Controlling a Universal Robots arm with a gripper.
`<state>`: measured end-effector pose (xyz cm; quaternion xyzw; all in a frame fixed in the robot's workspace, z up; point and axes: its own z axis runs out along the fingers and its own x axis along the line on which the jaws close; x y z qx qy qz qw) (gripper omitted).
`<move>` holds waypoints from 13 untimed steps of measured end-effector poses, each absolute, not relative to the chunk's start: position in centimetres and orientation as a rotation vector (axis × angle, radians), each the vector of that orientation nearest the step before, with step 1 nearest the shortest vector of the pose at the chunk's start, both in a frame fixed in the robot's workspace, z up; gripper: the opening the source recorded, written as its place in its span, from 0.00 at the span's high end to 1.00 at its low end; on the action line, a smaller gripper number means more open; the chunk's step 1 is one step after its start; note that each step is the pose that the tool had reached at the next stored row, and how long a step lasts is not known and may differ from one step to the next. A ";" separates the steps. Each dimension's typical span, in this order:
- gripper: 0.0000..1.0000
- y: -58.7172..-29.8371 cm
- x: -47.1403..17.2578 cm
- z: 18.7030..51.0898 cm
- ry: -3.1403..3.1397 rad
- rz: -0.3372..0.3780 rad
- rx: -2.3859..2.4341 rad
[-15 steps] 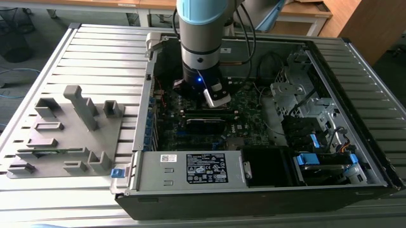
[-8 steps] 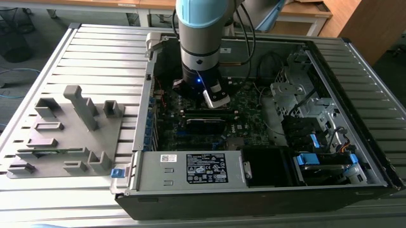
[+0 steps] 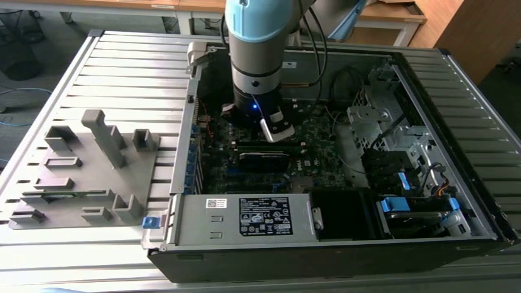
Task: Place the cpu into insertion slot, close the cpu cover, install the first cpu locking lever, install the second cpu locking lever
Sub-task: 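Install the second cpu locking lever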
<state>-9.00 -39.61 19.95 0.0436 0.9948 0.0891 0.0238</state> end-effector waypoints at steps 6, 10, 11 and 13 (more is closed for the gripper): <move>0.89 -39.8 -9.1 19.8 3.077 0.307 0.135; 0.89 -40.0 -9.3 19.7 3.075 0.324 0.136; 0.89 -40.0 -9.3 19.6 3.075 0.328 0.136; 0.89 -40.1 -9.4 19.5 3.075 0.333 0.136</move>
